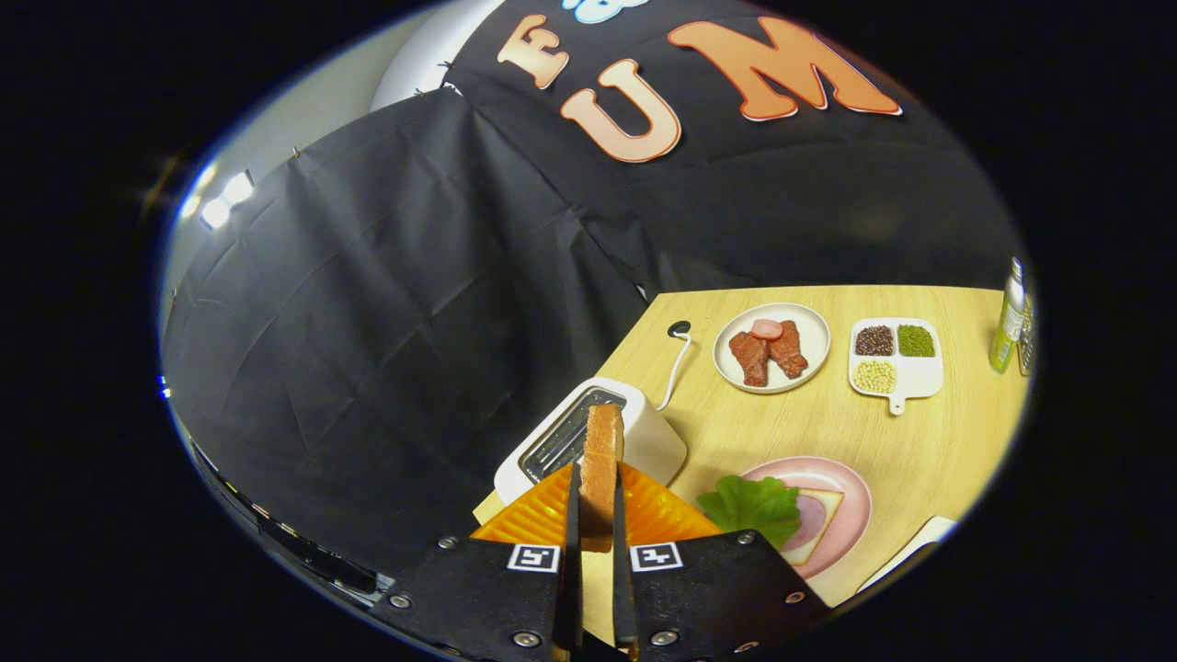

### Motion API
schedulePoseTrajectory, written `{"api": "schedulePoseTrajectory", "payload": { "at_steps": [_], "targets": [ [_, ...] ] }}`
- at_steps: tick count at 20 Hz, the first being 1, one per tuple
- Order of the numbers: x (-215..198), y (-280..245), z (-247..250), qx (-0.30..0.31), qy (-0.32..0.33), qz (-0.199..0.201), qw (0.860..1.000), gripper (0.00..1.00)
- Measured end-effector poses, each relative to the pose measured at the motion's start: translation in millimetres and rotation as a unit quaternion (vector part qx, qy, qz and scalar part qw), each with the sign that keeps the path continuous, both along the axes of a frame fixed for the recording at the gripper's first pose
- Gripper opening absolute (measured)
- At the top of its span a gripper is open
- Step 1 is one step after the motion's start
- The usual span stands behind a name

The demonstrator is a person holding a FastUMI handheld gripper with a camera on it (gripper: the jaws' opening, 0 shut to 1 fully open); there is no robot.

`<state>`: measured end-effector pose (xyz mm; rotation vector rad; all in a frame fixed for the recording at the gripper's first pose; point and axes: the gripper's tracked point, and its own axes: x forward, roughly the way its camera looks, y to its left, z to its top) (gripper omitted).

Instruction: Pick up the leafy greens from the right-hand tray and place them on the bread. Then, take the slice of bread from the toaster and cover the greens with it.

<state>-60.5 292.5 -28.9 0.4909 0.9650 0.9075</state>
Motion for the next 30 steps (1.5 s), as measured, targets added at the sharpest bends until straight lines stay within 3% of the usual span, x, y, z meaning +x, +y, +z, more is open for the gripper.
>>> {"api": "schedulePoseTrajectory", "payload": {
  "at_steps": [10, 20, 30],
  "targets": [
    [-8, -42, -49, 0.016, 0.040, -0.038, 0.998, 0.14],
    [-14, -44, -111, 0.044, 0.109, -0.044, 0.992, 0.14],
    [-13, -60, -154, 0.003, 0.094, -0.051, 0.994, 0.14]
  ]
}}
